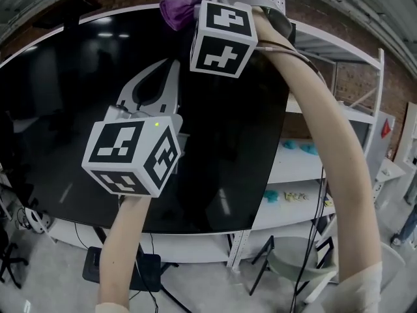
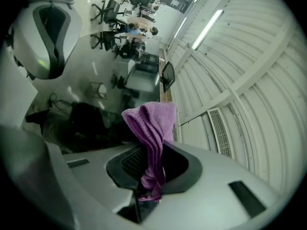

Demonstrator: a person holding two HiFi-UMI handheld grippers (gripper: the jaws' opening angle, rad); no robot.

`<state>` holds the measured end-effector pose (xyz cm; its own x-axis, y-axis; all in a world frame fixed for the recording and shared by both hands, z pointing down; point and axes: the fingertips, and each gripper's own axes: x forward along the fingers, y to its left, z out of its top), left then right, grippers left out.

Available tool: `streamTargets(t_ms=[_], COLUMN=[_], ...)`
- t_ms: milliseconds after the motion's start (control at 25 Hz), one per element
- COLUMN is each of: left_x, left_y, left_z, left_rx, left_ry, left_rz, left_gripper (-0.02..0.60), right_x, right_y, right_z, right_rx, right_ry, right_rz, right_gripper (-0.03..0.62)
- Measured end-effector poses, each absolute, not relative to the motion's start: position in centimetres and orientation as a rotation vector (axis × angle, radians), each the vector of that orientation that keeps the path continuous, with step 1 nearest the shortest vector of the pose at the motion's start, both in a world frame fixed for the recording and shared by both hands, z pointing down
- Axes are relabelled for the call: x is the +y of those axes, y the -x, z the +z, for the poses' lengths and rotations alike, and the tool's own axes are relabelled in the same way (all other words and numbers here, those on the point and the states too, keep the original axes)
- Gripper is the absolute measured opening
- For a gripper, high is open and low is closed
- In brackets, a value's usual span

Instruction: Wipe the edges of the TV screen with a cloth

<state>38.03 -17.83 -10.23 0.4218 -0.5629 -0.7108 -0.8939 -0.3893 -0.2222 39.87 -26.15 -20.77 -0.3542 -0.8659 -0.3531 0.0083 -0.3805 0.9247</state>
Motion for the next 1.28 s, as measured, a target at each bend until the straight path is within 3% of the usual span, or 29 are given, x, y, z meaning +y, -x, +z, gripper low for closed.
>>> streamTargets(t_ms=[560,1280], left_x=[-17.6,-19.0], left_y=[-50.0,-53.9], left_z=[-10.5,-8.1], left_rx=[1.071,1.036], left_ry=[2.147,2.195], left_rz=[0.722,0.679], left_gripper=[0.015,0.015], right_x=[-26.4,-23.8], right_y=[-56.9,-63.6], right_z=[-21.4,-22.3], right_rx=[-1.291,-2.142], right_ry=[-1.444,-1.753], right_rz=[-1.62,-1.419], right_gripper=[0.063,0.063])
